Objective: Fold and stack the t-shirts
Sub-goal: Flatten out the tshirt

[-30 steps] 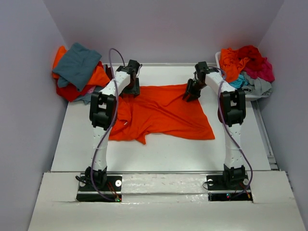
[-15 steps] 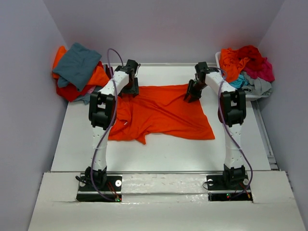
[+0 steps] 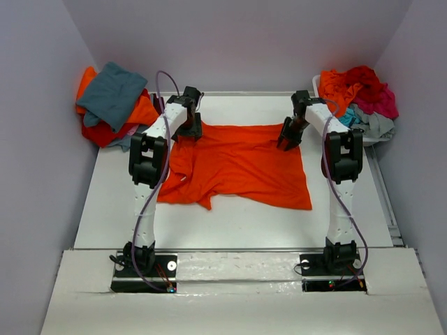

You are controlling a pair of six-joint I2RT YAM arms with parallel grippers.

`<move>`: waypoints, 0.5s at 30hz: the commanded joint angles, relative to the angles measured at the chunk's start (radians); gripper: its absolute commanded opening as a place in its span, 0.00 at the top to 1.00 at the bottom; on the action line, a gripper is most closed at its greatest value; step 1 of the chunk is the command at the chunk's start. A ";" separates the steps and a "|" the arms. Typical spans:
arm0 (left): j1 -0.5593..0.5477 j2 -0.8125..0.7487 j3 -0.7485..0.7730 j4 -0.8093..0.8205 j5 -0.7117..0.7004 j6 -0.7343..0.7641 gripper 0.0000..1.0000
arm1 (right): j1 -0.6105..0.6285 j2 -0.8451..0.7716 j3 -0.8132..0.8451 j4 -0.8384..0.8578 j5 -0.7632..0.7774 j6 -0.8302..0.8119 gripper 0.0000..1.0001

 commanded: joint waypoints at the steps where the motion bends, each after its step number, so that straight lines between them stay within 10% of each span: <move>1: 0.005 -0.012 -0.011 -0.016 0.006 0.012 0.20 | -0.026 -0.026 0.008 -0.039 0.064 -0.007 0.56; 15: 0.024 -0.015 -0.031 -0.013 0.016 0.017 0.20 | -0.078 0.003 0.075 -0.068 0.059 -0.027 0.56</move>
